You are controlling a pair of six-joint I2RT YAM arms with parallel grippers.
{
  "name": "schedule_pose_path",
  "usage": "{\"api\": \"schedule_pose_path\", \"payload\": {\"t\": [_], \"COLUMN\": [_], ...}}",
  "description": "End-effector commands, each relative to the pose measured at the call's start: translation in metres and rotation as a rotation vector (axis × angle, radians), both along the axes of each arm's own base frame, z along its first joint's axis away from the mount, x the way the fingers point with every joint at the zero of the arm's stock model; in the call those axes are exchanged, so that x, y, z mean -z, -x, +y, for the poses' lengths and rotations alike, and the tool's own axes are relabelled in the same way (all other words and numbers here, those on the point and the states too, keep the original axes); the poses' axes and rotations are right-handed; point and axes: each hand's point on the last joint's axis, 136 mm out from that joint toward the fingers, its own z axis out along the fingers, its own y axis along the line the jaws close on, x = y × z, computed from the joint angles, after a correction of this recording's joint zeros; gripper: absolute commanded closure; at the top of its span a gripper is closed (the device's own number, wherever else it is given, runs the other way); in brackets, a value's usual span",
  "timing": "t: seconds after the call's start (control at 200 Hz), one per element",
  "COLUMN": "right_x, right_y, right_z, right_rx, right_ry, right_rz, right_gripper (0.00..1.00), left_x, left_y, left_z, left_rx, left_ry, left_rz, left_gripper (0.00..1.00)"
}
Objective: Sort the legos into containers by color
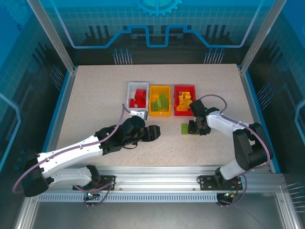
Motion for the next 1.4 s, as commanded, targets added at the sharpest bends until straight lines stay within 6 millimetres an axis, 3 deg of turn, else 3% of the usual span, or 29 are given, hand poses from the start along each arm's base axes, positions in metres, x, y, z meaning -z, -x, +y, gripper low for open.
{"api": "schedule_pose_path", "payload": {"t": [0.0, 0.145, 0.265, 0.295, 0.38, 0.545, 0.66, 0.815, 1.06, 1.161, 1.266, 1.396], "right_x": [0.007, 0.002, -0.028, -0.047, -0.073, -0.095, -0.098, -0.094, -0.082, -0.071, -0.063, -0.078], "right_y": [0.001, -0.006, -0.007, -0.015, -0.02, -0.043, -0.073, -0.117, -0.18, -0.195, -0.203, -0.203], "right_z": [-0.004, -0.004, 0.003, 0.012, 0.044, 0.114, 0.15, 0.176, 0.196, 0.198, 0.201, 0.204], "right_rx": [0.01, 0.014, -0.035, -0.056, -0.121, -0.226, -0.264, -0.25, -0.24, -0.237, -0.243, -0.255], "right_ry": [-0.006, 0.003, 0.049, 0.042, 0.01, -0.056, -0.055, -0.064, -0.064, -0.074, -0.082, -0.102], "right_rz": [0.03, 0.007, -0.102, -0.159, -0.222, -0.261, -0.273, -0.282, -0.299, -0.284, -0.258, -0.296], "right_gripper": [0.57, 0.66, 0.7, 0.7, 0.7, 0.7, 0.7, 0.7, 0.7, 0.69, 0.62, 0.49], "left_x": [-0.003, -0.012, -0.031, -0.037, -0.052, -0.081, -0.08, -0.072, -0.058, -0.051, -0.047, -0.044], "left_y": [0.001, 0.003, 0.002, 0.002, -0.002, -0.005, -0.007, -0.005, -0.002, 0.0, 0.0, 0.0], "left_z": [-0.009, -0.017, -0.013, -0.008, 0.009, 0.032, 0.038, 0.038, 0.041, 0.04, 0.039, 0.035], "left_rx": [0.021, 0.04, 0.023, 0.01, -0.051, -0.104, -0.12, -0.125, -0.128, -0.127, -0.124, -0.112], "left_ry": [0.026, 0.079, 0.116, 0.12, 0.112, 0.08, 0.055, 0.063, 0.052, 0.054, 0.052, 0.046], "left_rz": [-0.001, -0.007, -0.038, -0.052, -0.097, -0.182, -0.179, -0.154, -0.127, -0.112, -0.101, -0.096], "left_gripper": [0.33, 0.32, 0.31, 0.3, 0.27, 0.22, 0.19, 0.19, 0.2, 0.2, 0.2, 0.2]}}
